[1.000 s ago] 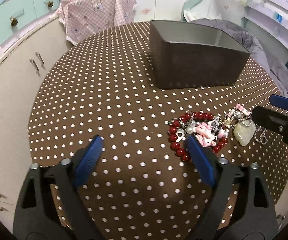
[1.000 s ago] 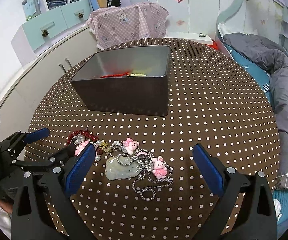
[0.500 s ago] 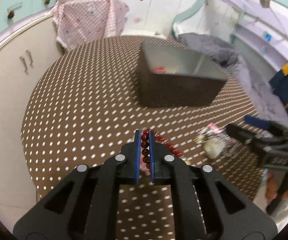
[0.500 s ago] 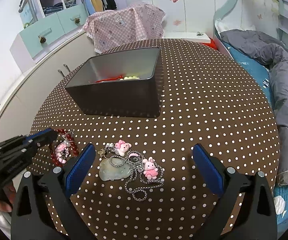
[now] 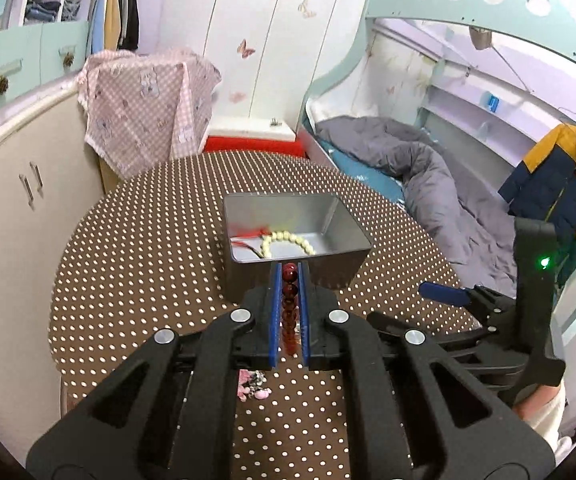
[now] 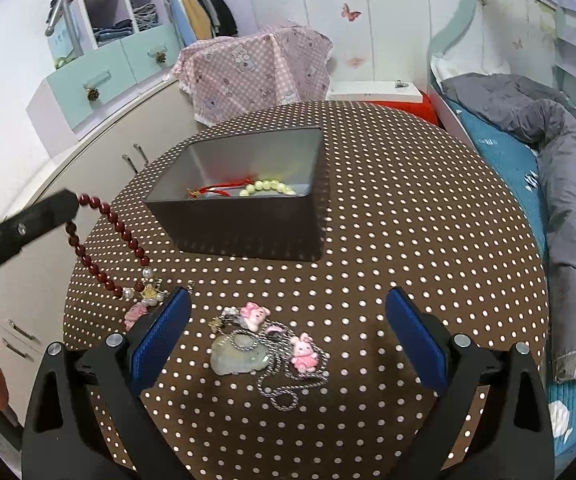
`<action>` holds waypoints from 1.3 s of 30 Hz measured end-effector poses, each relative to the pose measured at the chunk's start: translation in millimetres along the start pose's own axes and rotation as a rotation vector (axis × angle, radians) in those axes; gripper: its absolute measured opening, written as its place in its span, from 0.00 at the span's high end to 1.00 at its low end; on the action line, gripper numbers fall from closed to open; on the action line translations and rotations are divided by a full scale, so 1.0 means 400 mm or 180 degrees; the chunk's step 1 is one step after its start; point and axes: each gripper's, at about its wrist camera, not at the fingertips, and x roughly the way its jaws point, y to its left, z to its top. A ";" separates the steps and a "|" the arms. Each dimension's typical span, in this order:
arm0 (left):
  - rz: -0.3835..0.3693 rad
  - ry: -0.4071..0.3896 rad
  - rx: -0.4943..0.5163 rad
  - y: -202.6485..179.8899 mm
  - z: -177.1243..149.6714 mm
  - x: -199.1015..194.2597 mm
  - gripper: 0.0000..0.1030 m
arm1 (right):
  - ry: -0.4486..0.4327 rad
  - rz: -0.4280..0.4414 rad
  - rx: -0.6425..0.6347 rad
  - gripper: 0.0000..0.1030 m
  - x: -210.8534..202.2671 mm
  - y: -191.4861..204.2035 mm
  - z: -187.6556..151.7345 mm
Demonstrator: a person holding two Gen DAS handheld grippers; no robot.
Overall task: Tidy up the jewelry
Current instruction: 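Hold the red strand with the left tool while the right tool grasps the pearl chain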
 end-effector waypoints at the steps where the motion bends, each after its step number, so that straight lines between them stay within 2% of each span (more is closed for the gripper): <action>1: 0.0021 -0.0019 -0.0009 0.003 0.001 -0.005 0.92 | -0.0005 0.0016 -0.0030 0.09 0.002 0.007 0.003; 6: 0.0132 0.0002 -0.0095 0.043 -0.021 -0.010 0.92 | -0.0036 0.0257 -0.0351 0.09 0.013 0.077 0.007; 8: 0.0163 0.0036 -0.0178 0.070 -0.037 -0.011 0.92 | -0.0024 0.0325 -0.0470 0.14 0.021 0.105 0.007; 13: 0.0241 0.0126 -0.0360 0.138 -0.073 -0.011 0.92 | 0.0196 0.0495 -0.0744 0.37 0.079 0.180 -0.004; 19: 0.0241 0.0216 -0.0514 0.193 -0.109 0.006 0.92 | 0.0426 0.0515 -0.0912 0.58 0.146 0.236 -0.012; 27: 0.0198 0.0257 -0.0536 0.204 -0.119 0.031 0.92 | 0.0532 0.0443 -0.1092 0.64 0.188 0.268 -0.007; 34: 0.0151 0.0264 -0.0541 0.206 -0.123 0.043 0.92 | 0.0574 0.0501 -0.1217 0.80 0.182 0.279 -0.014; 39: 0.0149 0.0264 -0.0538 0.206 -0.124 0.044 0.92 | 0.0608 0.0515 -0.1172 0.80 0.185 0.270 -0.011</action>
